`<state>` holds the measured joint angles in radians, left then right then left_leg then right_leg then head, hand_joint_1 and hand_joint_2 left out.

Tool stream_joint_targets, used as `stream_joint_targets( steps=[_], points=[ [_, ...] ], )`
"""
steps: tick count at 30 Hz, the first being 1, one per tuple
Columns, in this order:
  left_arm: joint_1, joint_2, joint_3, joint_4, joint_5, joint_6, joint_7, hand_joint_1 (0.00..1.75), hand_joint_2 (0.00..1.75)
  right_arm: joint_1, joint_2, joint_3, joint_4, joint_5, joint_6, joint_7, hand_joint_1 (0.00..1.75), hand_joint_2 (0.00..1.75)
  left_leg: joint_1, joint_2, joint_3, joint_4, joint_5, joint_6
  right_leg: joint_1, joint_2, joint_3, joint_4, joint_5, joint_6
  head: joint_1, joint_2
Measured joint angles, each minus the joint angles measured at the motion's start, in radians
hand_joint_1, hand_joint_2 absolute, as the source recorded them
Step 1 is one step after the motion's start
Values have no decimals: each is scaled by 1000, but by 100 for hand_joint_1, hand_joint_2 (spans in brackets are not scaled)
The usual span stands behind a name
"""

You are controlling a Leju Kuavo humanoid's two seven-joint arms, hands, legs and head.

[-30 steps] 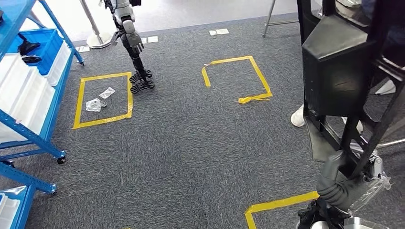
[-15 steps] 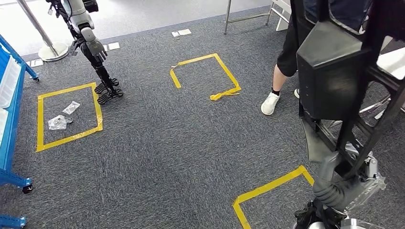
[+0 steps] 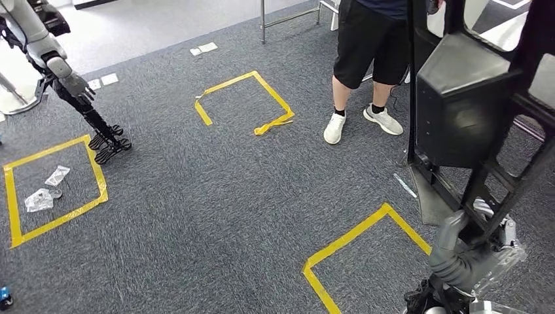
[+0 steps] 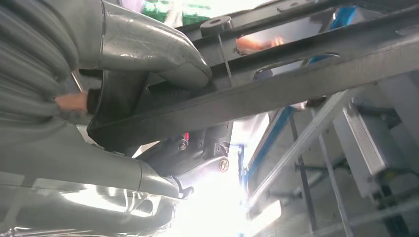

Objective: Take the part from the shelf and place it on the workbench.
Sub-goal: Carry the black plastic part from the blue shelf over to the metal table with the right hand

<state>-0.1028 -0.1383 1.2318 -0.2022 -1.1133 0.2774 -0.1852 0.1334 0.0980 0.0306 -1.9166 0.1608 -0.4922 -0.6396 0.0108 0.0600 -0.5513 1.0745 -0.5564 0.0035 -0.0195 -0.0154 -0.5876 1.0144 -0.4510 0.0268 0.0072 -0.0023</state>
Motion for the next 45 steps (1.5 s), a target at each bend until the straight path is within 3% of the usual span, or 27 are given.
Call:
stream_joint_targets(
  steps=[1, 3, 4, 5, 7, 9, 11, 13, 15, 17, 19, 20, 21, 23, 25, 26, 28, 29, 30, 32, 34, 35, 37, 39, 41, 43, 45],
  points=[
    [1, 3, 0, 0, 0, 3, 1, 0, 175, -6, 4, 2, 6, -2, 4, 0, 175, 175, 2, -29, -27, 58, -32, -2, -3, 11, 0, -1, 1, -6, -2, 0],
    [6, 10, 0, 0, -3, 5, 11, 0, 175, -14, 10, 7, 24, -11, 7, 0, 175, 175, 3, -56, -93, 188, -87, -4, -1, 33, 0, -1, 1, -14, -5, 0],
    [9, 14, 0, 0, -5, 7, 20, 0, 175, -15, 12, 9, 33, -16, 8, -1, 175, 175, 3, -60, -114, 224, -92, -4, 0, 46, 0, -1, 1, -14, -5, 0],
    [12, 17, 0, 0, -7, 7, 32, 0, 175, -15, 14, 10, 42, -21, 8, -4, 175, 175, 3, -62, -118, 223, -77, -5, 1, 59, 1, 0, 1, -14, -5, 0],
    [16, 22, 0, 0, -9, 8, 53, 0, 175, -15, 18, 10, 55, -25, 8, -9, 175, 175, 9, -78, -75, 118, -4, -5, 0, 87, 5, 1, 1, -13, -6, 0],
    [16, 24, 0, 0, -10, 5, 60, 0, 175, -15, 21, 11, 61, -25, 7, -11, 175, 175, 16, -119, -23, 0, 46, -5, 4, 110, 2, 6, 0, -7, -5, 0],
    [16, 25, 0, 0, -4, 3, 44, 0, 175, -16, 24, 13, 63, -23, 8, -11, 175, 175, 12, -135, -9, -37, 53, 1, 5, 130, -6, 8, 4, 6, -4, 0],
    [13, 24, 0, -1, 3, 4, 22, 0, 175, -18, 26, 14, 64, -20, 13, -10, 175, 175, 6, -111, -8, -41, 59, 16, 0, 140, -17, 7, 8, 19, -3, 0],
    [10, 23, 1, -1, 10, 4, 3, 0, 175, -25, 26, 14, 67, -16, 19, -8, 175, 175, 5, -86, -7, -48, 66, 32, 3, 101, -44, 49, -10, 20, 1, 0],
    [11, 22, 1, -2, 13, 1, -13, 0, 175, -38, 26, 16, 72, -13, 26, -7, 175, 175, 2, -58, -8, -51, 67, 42, 7, 48, -102, 165, -60, 13, 5, 0],
    [11, 21, 1, -2, 10, -3, -18, 0, 175, -45, 25, 18, 79, -11, 29, -7, 175, 175, -2, -29, -9, -50, 66, 45, 6, 31, -155, 277, -96, 13, 7, 0],
    [11, 21, 1, -2, 7, -4, -13, 0, 175, -47, 25, 18, 81, -9, 29, -7, 175, 175, -2, -16, -10, -50, 65, 45, 6, 27, -158, 287, -96, 17, 7, 0],
    [11, 21, 1, -2, 6, -4, -6, 0, 175, -48, 25, 19, 83, -6, 28, -7, 175, 175, -3, -4, -9, -50, 64, 44, 6, 21, -140, 256, -82, 23, 7, 0],
    [10, 21, 1, -2, 6, -4, 7, 0, 175, -52, 25, 21, 83, 1, 26, -7, 175, 175, -4, 17, -6, -50, 61, 40, 8, -15, -63, 117, -38, 30, 8, 0],
    [10, 21, 1, -2, 6, -4, 13, 0, 175, -58, 25, 27, 82, 6, 23, -7, 175, 175, -9, 35, -1, -49, 56, 31, 16, -52, -7, 20, -14, 23, 6, 0],
    [10, 21, 1, -2, 5, -4, 15, 0, 175, -60, 25, 30, 81, 9, 21, -7, 175, 175, -11, 44, 2, -49, 54, 26, 20, -57, 0, 5, -12, 16, 5, 0],
    [9, 20, 1, -2, 6, -4, 21, 0, 175, -61, 24, 33, 79, 15, 18, -7, 175, 175, -8, 61, 6, -50, 49, 16, 20, -33, -2, 4, -9, 4, 3, 0],
    [9, 20, 1, -2, 6, -5, 25, 0, 175, -61, 24, 34, 76, 17, 17, -6, 175, 175, -5, 52, 6, -44, 42, 10, 16, -21, 0, 1, -7, -1, 2, 0],
    [8, 19, 1, -2, 6, -6, 28, 0, 175, -61, 23, 35, 74, 21, 15, -3, 175, 175, -3, 32, -2, -22, 26, 4, 11, -9, 3, -1, -5, -6, 1, 0],
    [8, 17, 1, -2, 3, -13, 33, 0, 175, -62, 23, 39, 70, 28, 9, 7, 175, 175, 2, -26, -47, 79, -30, -4, 5, 14, 8, -3, -2, -18, -4, 0],
    [12, 15, 1, -2, -2, -19, 37, 0, 175, -60, 23, 41, 69, 38, 4, 14, 175, 175, 4, -51, -105, 193, -72, -7, 6, 39, 8, -3, -1, -24, -7, 0],
    [13, 14, 1, -2, -4, -20, 38, 0, 175, -58, 22, 42, 68, 44, 2, 15, 175, 175, 5, -54, -119, 213, -68, -8, 6, 54, 9, -3, -1, -24, -7, 0],
    [14, 13, 0, -2, -9, -23, 40, 0, 175, -54, 20, 42, 65, 54, 0, 17, 175, 175, 10, -65, -99, 153, -12, -10, 6, 84, 12, -1, -1, -24, -8, 0],
    [14, 12, 0, -2, -16, -25, 41, 0, 175, -54, 18, 42, 60, 59, 0, 20, 175, 175, 21, -113, -49, 34, 45, -12, 7, 110, 9, 5, -4, -18, -9, 0],
    [14, 10, -1, -2, -22, -26, 39, 0, 175, -56, 16, 42, 55, 60, -1, 23, 175, 175, 23, -149, -24, -26, 57, -8, 8, 133, -2, 10, -4, -5, -8, 0],
    [13, 8, -2, -2, -25, -26, 37, 0, 175, -56, 14, 42, 52, 61, -1, 26, 175, 175, 16, -133, -18, -33, 57, 7, 4, 157, -14, 9, 1, 12, -6, 0],
    [10, 7, -5, -2, -28, -25, 35, 0, 175, -56, 10, 42, 50, 59, -1, 27, 175, 175, 14, -106, -10, -43, 64, 24, 5, 128, -34, 32, -9, 19, -4, 0]
  ],
)
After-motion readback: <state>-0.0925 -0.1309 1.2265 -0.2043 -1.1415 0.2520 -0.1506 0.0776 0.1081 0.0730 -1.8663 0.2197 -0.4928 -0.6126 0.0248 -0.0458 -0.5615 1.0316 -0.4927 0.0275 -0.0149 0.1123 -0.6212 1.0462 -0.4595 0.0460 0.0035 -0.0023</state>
